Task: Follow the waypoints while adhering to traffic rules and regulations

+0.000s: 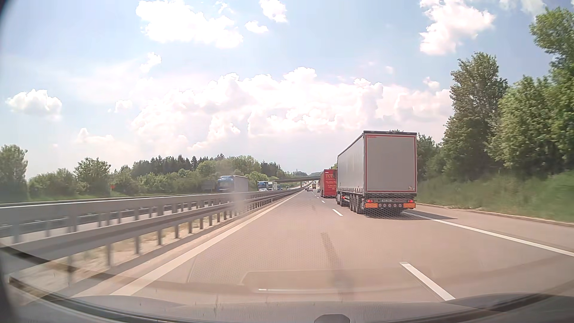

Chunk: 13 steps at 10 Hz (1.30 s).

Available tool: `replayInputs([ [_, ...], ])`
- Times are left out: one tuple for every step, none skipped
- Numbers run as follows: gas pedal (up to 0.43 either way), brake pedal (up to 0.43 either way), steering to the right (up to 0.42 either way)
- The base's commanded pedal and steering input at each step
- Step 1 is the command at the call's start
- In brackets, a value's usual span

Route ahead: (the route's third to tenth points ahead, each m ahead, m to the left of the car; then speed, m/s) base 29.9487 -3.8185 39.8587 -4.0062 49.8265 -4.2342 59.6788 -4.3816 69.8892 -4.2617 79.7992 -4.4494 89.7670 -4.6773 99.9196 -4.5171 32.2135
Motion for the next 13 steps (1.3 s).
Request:
replayInputs([
  [0.469,0.000,-0.001],
  [0.469,0.000,-0.002],
  [0.469,0.000,-0.002],
  [0.469,0.000,-0.002],
  [0.469,0.000,-0.002],
  [0.469,0.000,-0.001],
  [0.461,0.000,-0.001],
  [0.461,0.000,-0.002],
  [0.449,0.000,-0.002],
  [0.449,0.000,-0.002],
  [0.441,0.000,-0.001],
  [0.441,0.000,-0.001],
  [0.441,0.000,-0.002],
])
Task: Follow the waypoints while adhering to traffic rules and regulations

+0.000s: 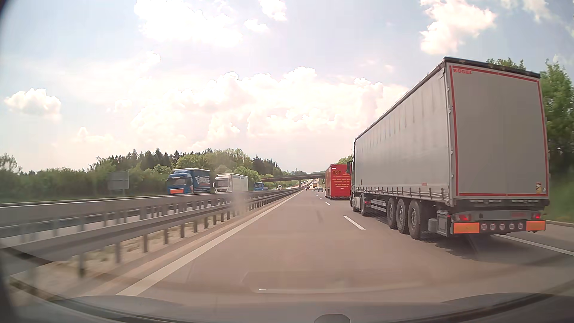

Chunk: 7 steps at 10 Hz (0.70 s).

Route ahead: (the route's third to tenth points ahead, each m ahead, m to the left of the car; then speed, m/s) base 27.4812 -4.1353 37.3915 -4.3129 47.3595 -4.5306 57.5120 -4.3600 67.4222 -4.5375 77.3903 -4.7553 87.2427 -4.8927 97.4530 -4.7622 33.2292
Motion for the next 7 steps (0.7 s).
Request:
replayInputs([
  [0.441,0.000,-0.001],
  [0.441,0.000,-0.001],
  [0.441,0.000,-0.001],
  [0.441,0.000,-0.001],
  [0.421,0.000,-0.001],
  [0.409,0.000,-0.002],
  [0.409,0.000,-0.001],
])
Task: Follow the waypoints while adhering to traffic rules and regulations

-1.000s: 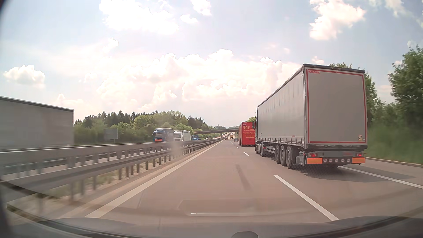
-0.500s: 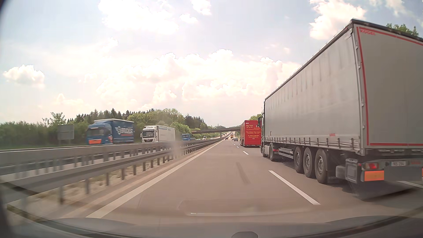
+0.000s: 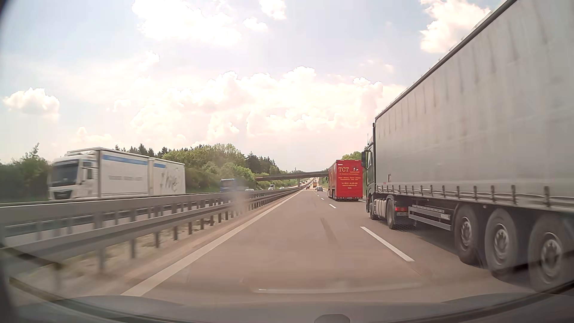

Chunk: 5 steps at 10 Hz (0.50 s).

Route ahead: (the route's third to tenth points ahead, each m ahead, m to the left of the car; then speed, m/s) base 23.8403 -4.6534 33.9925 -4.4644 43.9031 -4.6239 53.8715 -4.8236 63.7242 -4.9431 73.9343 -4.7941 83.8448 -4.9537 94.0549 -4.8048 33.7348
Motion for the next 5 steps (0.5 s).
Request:
replayInputs([
  [0.409,0.000,-0.002],
  [0.409,0.000,-0.001],
  [0.409,0.000,-0.001],
  [0.390,0.000,-0.001],
  [0.358,0.000,-0.001],
])
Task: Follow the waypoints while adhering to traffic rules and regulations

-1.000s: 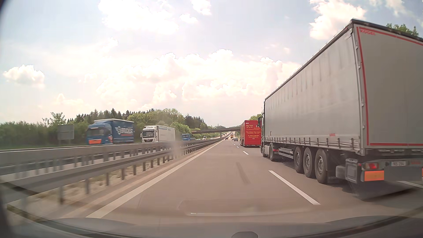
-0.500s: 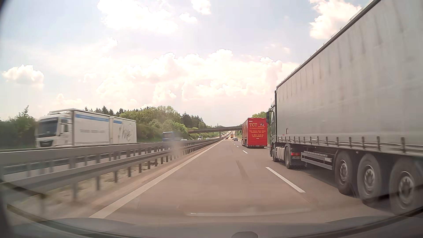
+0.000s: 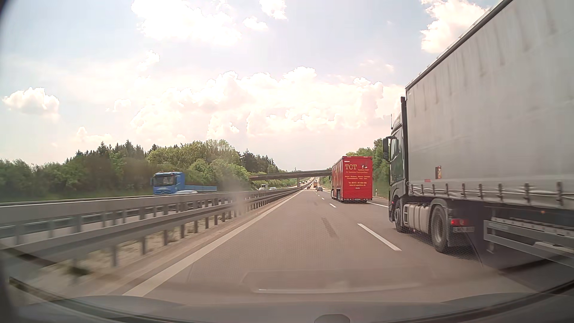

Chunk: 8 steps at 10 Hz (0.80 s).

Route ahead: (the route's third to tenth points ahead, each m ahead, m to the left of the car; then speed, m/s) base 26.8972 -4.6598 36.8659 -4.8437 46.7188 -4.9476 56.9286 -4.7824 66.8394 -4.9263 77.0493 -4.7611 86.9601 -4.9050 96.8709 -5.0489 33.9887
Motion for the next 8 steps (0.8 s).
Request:
replayInputs([
  [0.339,0.000,-0.001],
  [0.319,0.000,-0.001],
  [0.319,0.000,-0.001],
  [0.319,0.000,-0.001],
  [0.319,0.000,0.000],
  [0.311,0.000,0.000],
  [0.287,0.000,0.000],
  [0.268,0.000,0.000],
])
